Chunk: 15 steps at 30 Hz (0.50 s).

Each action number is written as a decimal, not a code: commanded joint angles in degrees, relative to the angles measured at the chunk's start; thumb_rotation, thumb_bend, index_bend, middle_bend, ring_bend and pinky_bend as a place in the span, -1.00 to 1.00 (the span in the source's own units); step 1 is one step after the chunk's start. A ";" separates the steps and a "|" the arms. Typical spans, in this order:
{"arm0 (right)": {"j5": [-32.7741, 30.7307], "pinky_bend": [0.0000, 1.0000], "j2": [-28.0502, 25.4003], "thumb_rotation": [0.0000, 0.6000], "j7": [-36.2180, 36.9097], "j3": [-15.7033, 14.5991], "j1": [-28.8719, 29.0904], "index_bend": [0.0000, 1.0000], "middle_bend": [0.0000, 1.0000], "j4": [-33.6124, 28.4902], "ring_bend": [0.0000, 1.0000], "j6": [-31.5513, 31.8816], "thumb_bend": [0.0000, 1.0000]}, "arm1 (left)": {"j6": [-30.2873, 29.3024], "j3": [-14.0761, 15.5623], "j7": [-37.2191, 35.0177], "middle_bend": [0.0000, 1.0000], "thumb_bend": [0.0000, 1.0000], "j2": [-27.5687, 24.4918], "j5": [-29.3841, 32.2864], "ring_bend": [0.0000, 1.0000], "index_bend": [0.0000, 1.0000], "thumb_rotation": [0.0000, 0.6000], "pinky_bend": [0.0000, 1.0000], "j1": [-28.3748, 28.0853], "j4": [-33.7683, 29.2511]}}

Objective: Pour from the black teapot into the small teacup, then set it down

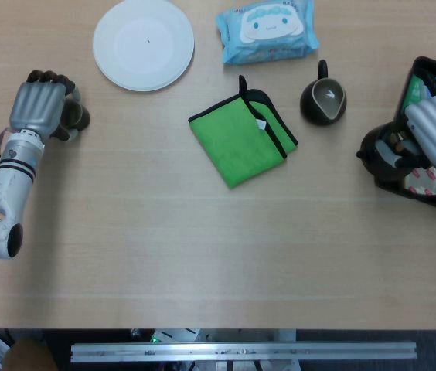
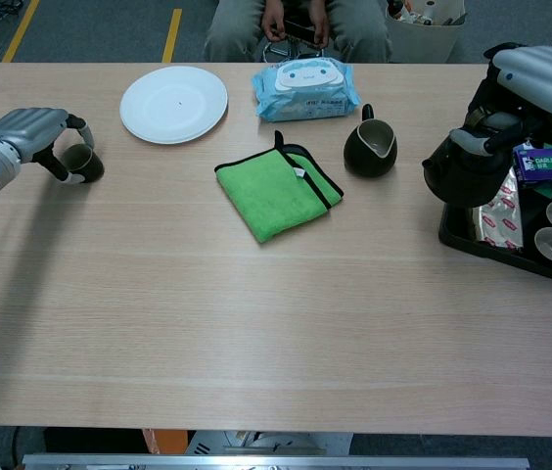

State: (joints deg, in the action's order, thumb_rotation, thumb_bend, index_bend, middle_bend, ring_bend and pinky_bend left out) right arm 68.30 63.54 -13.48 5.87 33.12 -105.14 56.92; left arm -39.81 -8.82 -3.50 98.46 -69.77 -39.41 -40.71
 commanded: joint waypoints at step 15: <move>1.11 -0.93 0.08 0.56 1.48 0.07 -0.16 1.00 0.93 0.73 0.76 -0.25 -0.27 | -3.09 0.13 4.50 -0.46 -0.59 -5.02 0.09 -0.67 -0.05 1.00 -0.75 1.21 -9.93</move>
State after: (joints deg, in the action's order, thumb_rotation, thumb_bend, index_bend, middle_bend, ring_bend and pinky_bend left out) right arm 69.40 63.62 -12.00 5.94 32.95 -104.41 56.68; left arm -42.26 -8.78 0.22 94.40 -69.66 -38.48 -49.04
